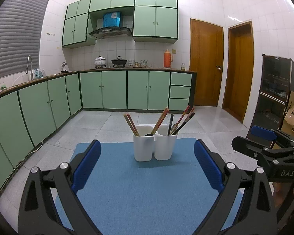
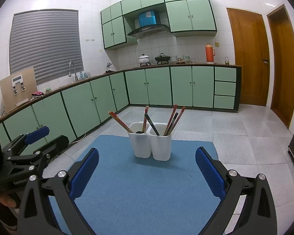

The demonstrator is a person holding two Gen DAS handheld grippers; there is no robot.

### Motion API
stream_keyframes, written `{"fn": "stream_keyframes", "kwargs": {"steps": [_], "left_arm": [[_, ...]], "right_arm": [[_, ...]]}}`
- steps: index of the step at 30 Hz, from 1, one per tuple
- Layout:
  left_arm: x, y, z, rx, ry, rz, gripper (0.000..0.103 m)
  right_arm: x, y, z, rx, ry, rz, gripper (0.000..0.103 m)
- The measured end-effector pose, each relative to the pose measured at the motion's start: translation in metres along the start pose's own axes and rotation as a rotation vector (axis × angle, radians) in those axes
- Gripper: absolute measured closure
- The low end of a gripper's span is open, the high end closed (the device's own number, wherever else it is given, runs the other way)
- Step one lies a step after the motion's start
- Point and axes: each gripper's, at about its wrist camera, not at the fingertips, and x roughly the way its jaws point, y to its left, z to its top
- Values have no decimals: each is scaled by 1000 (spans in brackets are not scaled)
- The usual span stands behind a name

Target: Organize utensils

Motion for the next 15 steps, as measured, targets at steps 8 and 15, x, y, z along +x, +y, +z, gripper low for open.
{"fn": "stream_keyframes", "kwargs": {"steps": [8,15], "left_arm": [[-1,1,0,-1,0,2,10],[-1,2,2,-4,2,5,10]], "right_arm": [[0,1,1,-4,0,0,6],[0,2,1,-7,0,1,6]]}}
